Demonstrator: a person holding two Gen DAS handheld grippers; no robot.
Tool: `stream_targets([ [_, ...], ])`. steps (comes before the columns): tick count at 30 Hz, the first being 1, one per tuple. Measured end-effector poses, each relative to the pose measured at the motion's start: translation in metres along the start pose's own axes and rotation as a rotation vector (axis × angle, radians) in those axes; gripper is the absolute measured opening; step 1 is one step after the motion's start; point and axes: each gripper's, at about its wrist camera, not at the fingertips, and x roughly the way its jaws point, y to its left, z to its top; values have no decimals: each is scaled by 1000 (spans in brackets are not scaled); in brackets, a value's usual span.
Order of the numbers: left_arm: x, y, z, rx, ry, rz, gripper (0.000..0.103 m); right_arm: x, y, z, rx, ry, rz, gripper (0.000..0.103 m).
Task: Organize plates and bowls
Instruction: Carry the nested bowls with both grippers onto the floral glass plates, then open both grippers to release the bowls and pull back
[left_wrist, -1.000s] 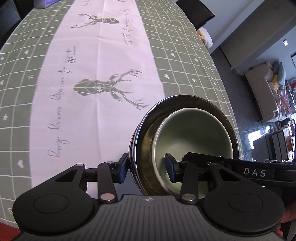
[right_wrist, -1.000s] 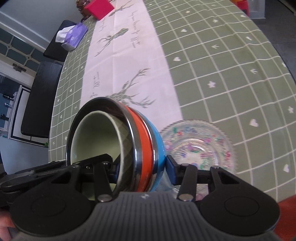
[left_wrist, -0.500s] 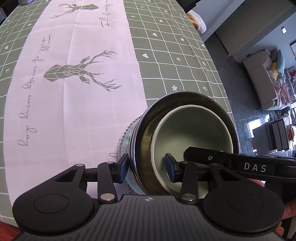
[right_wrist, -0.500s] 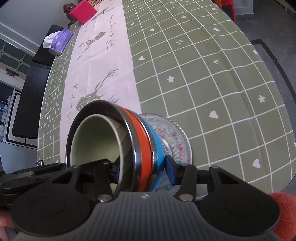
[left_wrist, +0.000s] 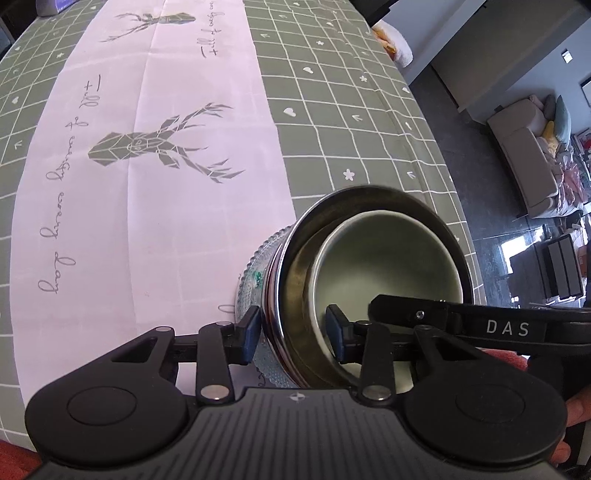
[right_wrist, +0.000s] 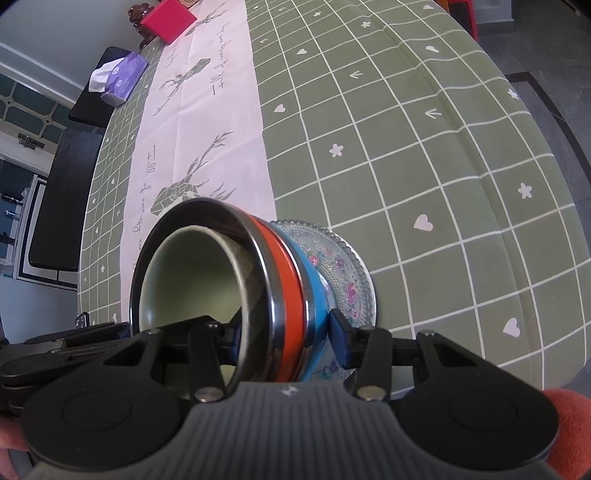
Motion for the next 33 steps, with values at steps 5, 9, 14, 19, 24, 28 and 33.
stream_targets([
  [5,0,-4,0,30,1,10,43,-1,-2,-2,-2,-1,6,45],
  [9,0,-1,0,30,-1,-9,44,-1,0,-1,-16,6,2,46],
  [14,-7,3,2,42,-45,-14,67,-2,1,0,-32,6,8,51],
  [19,-19,2,2,83,-91,-33,79,-12,4,2,-54,-30,9,71],
  [24,-33,7,0,100,-139,-61,84,-25,10,2,-96,-63,12,75],
  [28,-51,8,-3,130,-193,-97,84,-39,17,-1,-153,-106,-5,78],
  [33,-85,-2,-17,235,-321,-84,84,-69,30,-14,-245,-210,-41,79],
])
